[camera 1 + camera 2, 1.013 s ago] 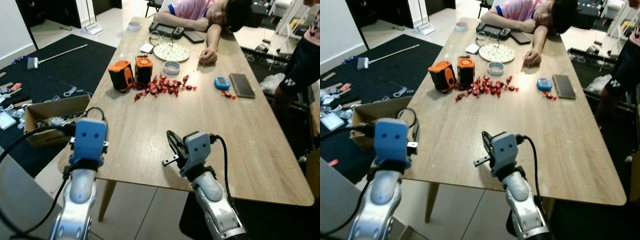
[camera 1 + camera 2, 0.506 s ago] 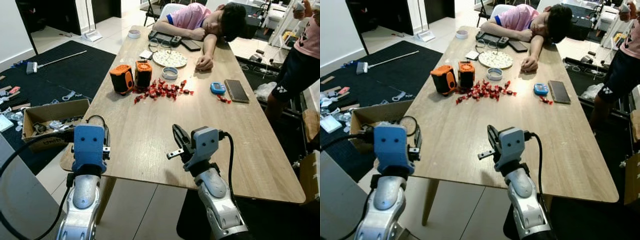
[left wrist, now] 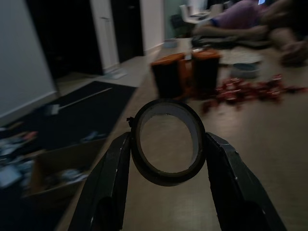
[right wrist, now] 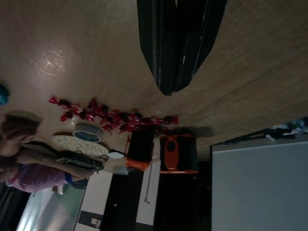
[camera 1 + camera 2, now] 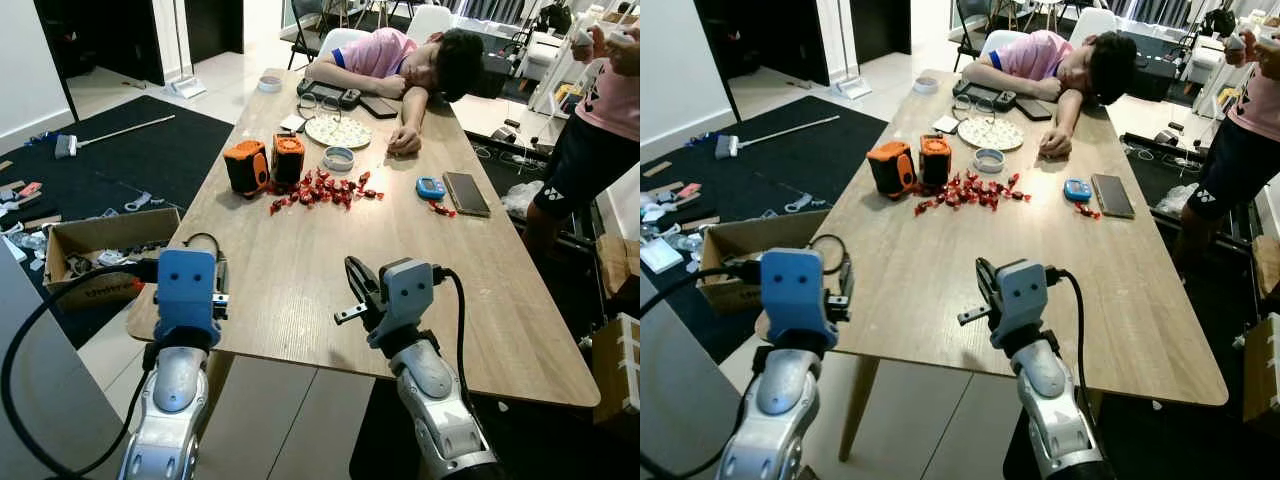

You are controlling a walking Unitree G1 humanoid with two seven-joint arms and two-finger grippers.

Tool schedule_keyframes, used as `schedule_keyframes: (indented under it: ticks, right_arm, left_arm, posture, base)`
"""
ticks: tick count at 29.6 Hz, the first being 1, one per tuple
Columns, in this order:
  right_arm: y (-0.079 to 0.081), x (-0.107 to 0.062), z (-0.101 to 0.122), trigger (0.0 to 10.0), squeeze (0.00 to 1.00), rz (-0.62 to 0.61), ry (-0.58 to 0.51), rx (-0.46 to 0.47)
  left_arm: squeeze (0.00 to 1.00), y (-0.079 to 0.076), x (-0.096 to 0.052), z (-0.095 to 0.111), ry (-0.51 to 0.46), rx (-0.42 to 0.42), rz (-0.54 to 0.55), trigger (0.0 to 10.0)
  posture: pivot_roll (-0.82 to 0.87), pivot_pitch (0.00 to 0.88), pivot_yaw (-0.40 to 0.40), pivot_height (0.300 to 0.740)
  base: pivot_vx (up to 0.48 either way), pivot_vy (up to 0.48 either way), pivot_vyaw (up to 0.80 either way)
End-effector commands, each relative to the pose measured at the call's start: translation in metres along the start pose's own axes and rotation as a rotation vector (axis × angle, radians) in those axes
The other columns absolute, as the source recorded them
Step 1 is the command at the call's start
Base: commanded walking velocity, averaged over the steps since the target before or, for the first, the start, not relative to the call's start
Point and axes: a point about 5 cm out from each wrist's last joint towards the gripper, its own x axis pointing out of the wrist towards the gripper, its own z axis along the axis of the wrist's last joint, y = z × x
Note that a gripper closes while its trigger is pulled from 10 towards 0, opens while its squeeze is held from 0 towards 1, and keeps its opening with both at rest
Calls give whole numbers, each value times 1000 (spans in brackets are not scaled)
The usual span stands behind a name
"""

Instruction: Hang keys on a hook

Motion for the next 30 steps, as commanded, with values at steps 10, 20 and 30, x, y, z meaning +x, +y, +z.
schedule_keyframes:
  ticks: [10,20,30]
  right_arm:
    - [-28,-18,-5,10000,0,-110,29,-71]
    - [-29,-27,-10,10000,0,-135,54,-80]
    - [-20,-21,-10,10000,0,-97,45,-59]
  left_arm:
    - [0,-43,9,0,12,-125,-282,10000]
    - [0,-50,13,0,22,-136,-360,10000]
    - [0,-45,12,-3,28,-132,-336,10000]
  posture:
    - [82,80,-15,740]
    - [61,92,16,740]
    - [95,99,-2,740]
  base:
    - [0,0,0]
    - [0,0,0]
    - [0,0,0]
